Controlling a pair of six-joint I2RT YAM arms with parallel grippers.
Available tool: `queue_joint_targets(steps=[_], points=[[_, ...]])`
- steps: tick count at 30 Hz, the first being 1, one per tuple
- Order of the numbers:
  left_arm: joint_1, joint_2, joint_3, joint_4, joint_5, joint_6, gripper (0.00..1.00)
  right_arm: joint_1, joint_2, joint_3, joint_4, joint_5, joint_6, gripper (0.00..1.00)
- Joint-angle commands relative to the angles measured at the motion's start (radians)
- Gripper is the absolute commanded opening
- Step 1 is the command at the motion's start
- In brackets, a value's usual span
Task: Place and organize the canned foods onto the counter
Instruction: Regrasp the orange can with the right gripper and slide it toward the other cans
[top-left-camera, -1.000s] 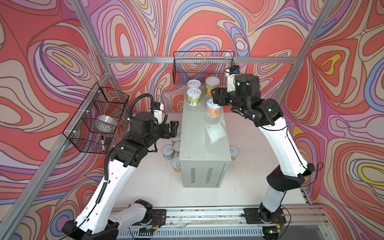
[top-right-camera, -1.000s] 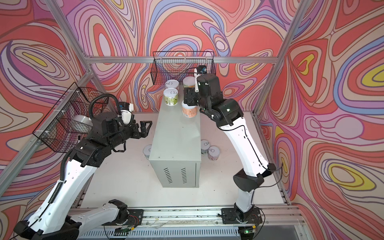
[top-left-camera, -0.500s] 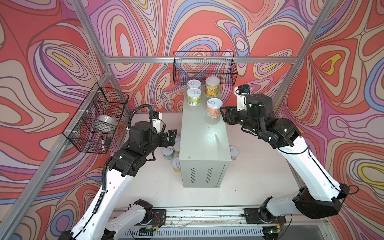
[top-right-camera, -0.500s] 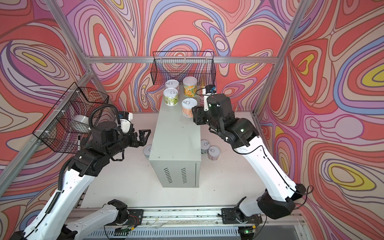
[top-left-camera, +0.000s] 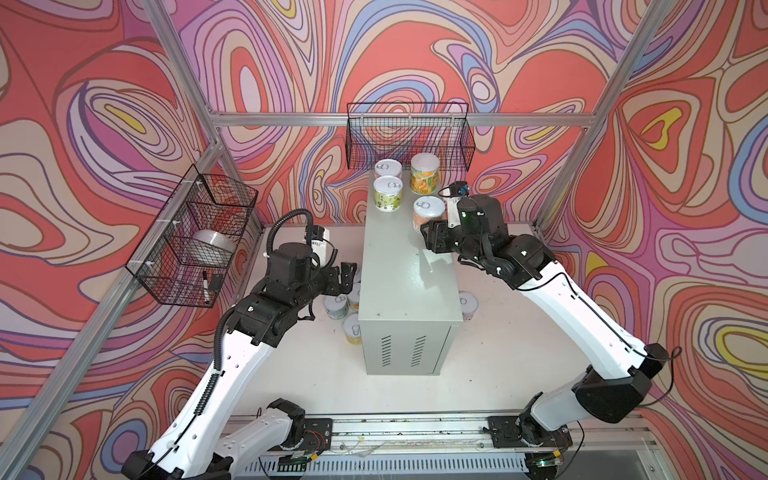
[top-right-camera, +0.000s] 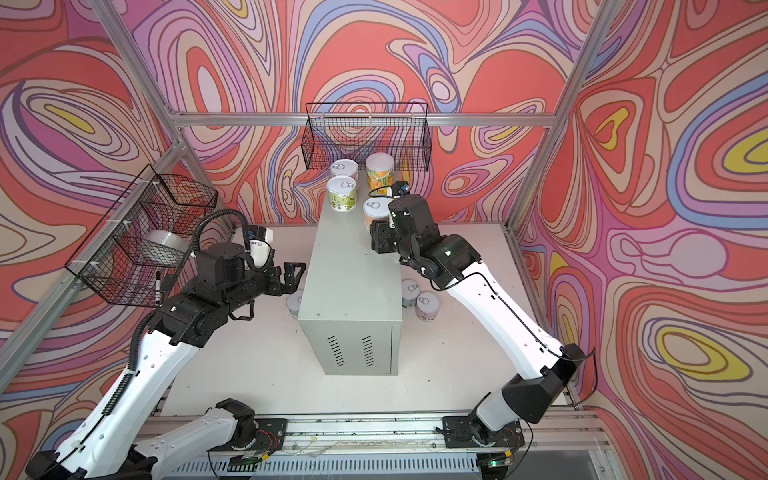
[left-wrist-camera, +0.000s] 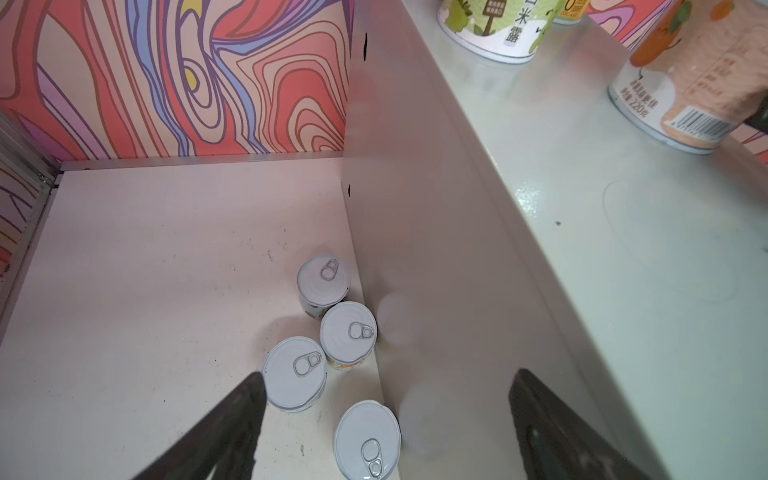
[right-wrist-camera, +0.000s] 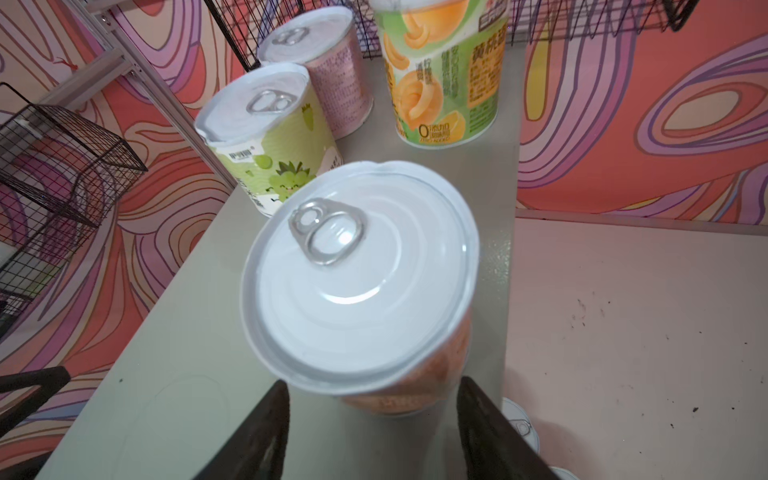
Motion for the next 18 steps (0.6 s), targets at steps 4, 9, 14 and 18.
queue_joint_targets(steps=[4,9,14,18], points=[[0.007,0.013,0.016,0.025,0.007,0.014,0.92,-0.037,0.058,0.049,0.035,-0.011,0.017,0.65],[0.012,0.020,0.025,0.022,0.001,0.022,0.92,-0.064,0.092,0.089,0.046,-0.031,0.012,0.65],[0.013,0.022,0.025,0.024,0.003,0.020,0.92,-0.080,0.123,0.111,0.073,-0.057,-0.001,0.65],[0.013,0.019,0.017,0.026,0.003,0.017,0.92,-0.088,0.142,0.124,0.077,-0.053,-0.003,0.65]])
